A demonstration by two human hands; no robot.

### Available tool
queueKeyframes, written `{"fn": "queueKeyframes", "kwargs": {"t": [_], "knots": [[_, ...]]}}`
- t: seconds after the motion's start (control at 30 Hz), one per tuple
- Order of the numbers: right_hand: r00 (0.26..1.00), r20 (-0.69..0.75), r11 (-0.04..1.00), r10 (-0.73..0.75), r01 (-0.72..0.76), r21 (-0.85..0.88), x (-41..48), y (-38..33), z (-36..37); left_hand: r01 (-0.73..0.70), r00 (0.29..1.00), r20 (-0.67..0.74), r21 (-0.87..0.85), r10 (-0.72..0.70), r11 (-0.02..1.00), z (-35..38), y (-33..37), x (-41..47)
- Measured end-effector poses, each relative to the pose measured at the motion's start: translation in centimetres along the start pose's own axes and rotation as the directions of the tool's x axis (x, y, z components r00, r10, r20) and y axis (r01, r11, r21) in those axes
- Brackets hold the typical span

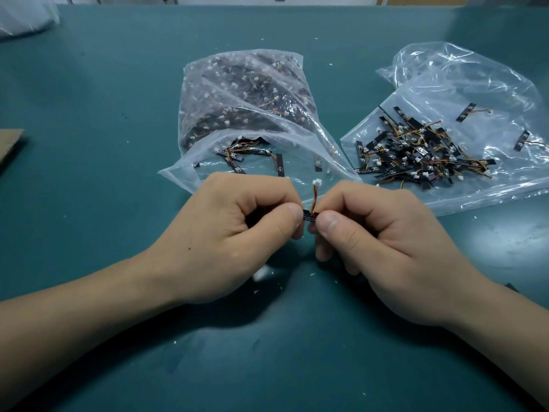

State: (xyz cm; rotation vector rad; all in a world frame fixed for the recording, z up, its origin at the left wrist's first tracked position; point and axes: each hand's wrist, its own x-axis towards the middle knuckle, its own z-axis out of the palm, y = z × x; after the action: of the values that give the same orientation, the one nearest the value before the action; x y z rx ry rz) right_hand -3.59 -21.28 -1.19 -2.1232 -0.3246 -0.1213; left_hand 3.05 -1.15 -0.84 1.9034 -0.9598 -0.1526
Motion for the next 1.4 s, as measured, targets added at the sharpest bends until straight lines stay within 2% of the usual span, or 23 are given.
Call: {"fn": "queueKeyframes", "kwargs": {"t": [0.13,0.23,0.37,0.53,0.63,0.83,1.0,1.1,1.4], "knots": [[0.999,-0.028,0.999,-0.031,0.032,0.021,-0.16,0.14,-0.06,0.018,1.000,0.010,0.006,-0.018,1.000,0.11,-0.06,0.04],[0.994,-0.099,0.994,-0.053,0.062,0.092,-0.52,-0.01,0.29,0.060,0.998,-0.004,-0.115,-0.060,0.992,0.05,-0.10,0.15],[0.975,-0.185,0.990,-0.123,0.109,-0.085,-0.24,0.19,0.30,0.089,0.996,0.023,-0.164,-0.086,0.982,-0.08,-0.23,0.30],[0.970,-0.228,0.996,-0.087,0.076,-0.056,-0.43,0.16,0.20,0.048,0.999,0.003,-0.179,-0.049,0.983,0.06,-0.27,0.24],[0.969,-0.243,0.998,-0.056,0.055,-0.009,-0.55,0.07,0.03,0.023,0.998,-0.056,-0.220,-0.037,0.975,0.10,-0.45,0.11],[0.971,-0.237,0.999,-0.016,0.027,0.046,-0.45,0.29,0.14,0.000,0.991,-0.130,-0.148,-0.019,0.989,0.30,-0.54,0.23],[0.972,-0.233,0.999,-0.030,0.038,0.028,-0.54,0.36,-0.04,0.002,0.995,-0.101,-0.104,-0.013,0.995,0.35,-0.37,0.19],[0.973,-0.230,0.998,-0.038,0.047,0.034,-0.54,0.28,-0.02,0.009,0.995,-0.095,-0.167,-0.025,0.986,0.30,-0.30,0.03],[0.974,-0.218,0.998,-0.053,0.061,0.030,-0.46,0.21,-0.02,0.031,0.996,-0.083,-0.167,-0.045,0.986,0.29,-0.37,0.05]]}}
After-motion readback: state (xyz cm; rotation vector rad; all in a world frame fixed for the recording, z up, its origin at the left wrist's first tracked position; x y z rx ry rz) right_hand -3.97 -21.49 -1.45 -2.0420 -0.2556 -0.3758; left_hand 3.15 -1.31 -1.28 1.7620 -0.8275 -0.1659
